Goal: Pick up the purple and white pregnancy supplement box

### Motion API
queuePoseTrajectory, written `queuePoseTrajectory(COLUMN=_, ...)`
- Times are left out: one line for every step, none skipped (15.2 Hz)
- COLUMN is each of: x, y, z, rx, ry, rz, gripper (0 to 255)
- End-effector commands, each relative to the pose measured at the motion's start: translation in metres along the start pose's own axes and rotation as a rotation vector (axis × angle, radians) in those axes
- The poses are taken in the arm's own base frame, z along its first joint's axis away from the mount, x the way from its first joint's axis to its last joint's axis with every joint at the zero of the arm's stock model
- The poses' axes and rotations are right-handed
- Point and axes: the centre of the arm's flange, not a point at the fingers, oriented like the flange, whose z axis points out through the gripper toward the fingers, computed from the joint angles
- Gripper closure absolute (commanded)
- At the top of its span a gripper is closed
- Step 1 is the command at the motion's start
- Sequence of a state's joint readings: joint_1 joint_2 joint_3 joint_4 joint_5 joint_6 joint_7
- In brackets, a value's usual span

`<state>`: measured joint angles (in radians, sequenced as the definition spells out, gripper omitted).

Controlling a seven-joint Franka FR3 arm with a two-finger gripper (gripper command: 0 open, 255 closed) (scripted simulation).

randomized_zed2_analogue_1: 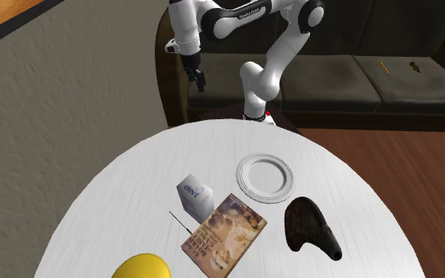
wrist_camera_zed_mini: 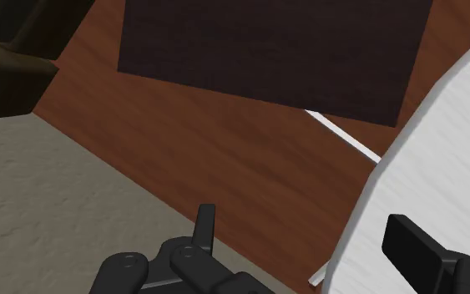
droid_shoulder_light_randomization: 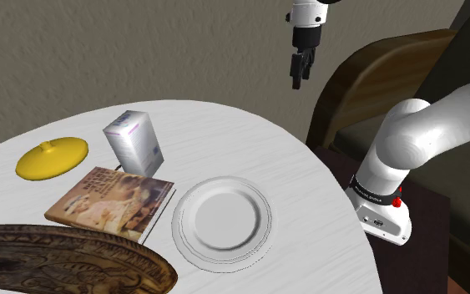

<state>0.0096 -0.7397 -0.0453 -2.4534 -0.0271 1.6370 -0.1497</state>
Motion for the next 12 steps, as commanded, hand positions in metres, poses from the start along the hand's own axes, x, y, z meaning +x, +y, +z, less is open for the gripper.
queuePoseTrajectory(x=0.0, y=0.0, z=0.0, rx=0.0, ry=0.0, rz=0.0, gripper=0)
queuePoseTrajectory(x=0.0, y=-0.013, z=-0.001, rx=0.0, ry=0.001, rz=0.025, gripper=0)
queuePoseTrajectory(x=0.0, y=-0.026, z=-0.002, rx=0.001, ry=0.003, rz=0.05, gripper=0)
queuePoseTrajectory(x=0.0, y=-0.039, z=-0.004, rx=0.001, ry=0.004, rz=0.075, gripper=0)
queuePoseTrajectory(x=0.001, y=-0.052, z=-0.005, rx=0.001, ry=0.006, rz=0.1, gripper=0)
queuePoseTrajectory(x=0.001, y=-0.065, z=-0.006, rx=0.001, ry=0.007, rz=0.124, gripper=0)
queuePoseTrajectory(x=0.003, y=-0.079, z=-0.007, rx=0.002, ry=0.009, rz=0.149, gripper=0)
queuePoseTrajectory(x=0.004, y=-0.092, z=-0.009, rx=0.002, ry=0.01, rz=0.174, gripper=0)
queuePoseTrajectory(x=0.006, y=-0.104, z=-0.01, rx=0.002, ry=0.012, rz=0.199, gripper=0)
queuePoseTrajectory(x=0.008, y=-0.117, z=-0.011, rx=0.003, ry=0.013, rz=0.224, gripper=0)
queuePoseTrajectory(x=0.011, y=-0.13, z=-0.013, rx=0.003, ry=0.015, rz=0.249, gripper=0)
queuePoseTrajectory(x=0.014, y=-0.143, z=-0.014, rx=0.003, ry=0.016, rz=0.274, gripper=0)
